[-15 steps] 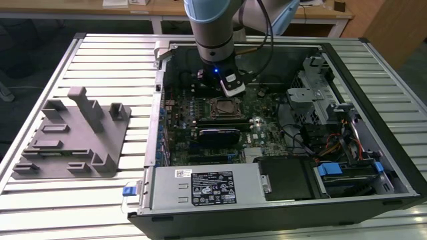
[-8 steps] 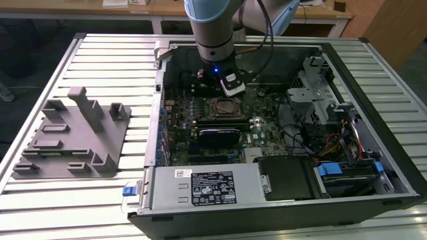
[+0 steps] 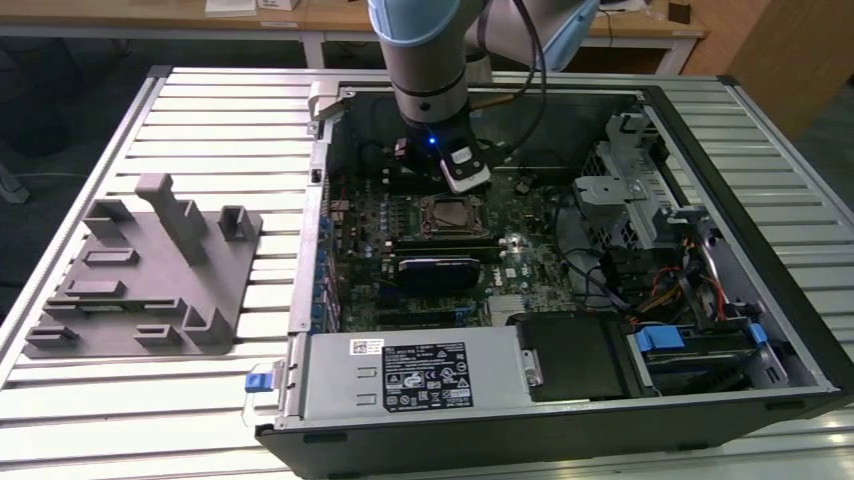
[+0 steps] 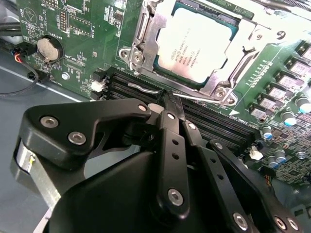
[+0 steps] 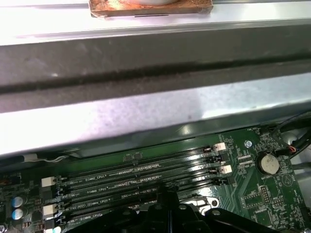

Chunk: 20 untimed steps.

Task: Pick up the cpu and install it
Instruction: 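Install the first cpu locking lever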

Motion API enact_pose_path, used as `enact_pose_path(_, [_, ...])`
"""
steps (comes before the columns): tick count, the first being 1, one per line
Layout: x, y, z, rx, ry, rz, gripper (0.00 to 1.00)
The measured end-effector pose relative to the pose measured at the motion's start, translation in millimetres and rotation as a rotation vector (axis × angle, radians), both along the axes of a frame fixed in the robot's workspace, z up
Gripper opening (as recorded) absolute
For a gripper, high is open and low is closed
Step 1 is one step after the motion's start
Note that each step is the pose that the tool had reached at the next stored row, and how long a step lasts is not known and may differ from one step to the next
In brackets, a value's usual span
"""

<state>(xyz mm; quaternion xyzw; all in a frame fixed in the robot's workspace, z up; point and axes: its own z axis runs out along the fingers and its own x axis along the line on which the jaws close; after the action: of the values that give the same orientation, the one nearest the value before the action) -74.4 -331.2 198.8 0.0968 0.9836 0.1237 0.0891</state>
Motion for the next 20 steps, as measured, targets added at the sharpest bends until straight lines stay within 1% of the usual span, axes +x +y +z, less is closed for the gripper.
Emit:
enact_pose_path(9, [0.0,0.0,-2.4,-0.0014,0.0001,-0.002,0.11])
enact_pose_path(20, [0.0,0.0,-5.3,-0.0081,-0.0003,-0.002,0.11])
